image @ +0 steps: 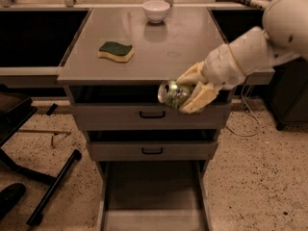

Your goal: Place green can into bottom drawer

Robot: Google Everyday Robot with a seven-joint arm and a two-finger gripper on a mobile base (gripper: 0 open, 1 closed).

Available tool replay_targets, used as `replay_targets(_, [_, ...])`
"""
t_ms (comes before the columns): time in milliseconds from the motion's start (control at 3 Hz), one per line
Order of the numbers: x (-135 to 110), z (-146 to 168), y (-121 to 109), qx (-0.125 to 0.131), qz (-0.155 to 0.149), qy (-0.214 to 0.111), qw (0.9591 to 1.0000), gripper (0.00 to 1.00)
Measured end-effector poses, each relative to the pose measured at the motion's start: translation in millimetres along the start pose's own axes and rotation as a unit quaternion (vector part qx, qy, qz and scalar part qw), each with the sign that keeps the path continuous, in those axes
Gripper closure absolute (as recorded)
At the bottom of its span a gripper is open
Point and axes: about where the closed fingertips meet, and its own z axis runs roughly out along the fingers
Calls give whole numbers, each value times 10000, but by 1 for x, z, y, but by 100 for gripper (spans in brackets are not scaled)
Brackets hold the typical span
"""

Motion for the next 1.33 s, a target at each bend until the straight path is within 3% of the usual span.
replay_targets(333, [4,22,14,-201,-80,-23,9998,100])
replay_targets(667, [4,22,14,-201,-78,-22,9998,100])
replay_targets(1000, [21,41,30,-140,28,35,9999,100])
replay_targets(1333, [71,76,63,122,307,224,9992,100])
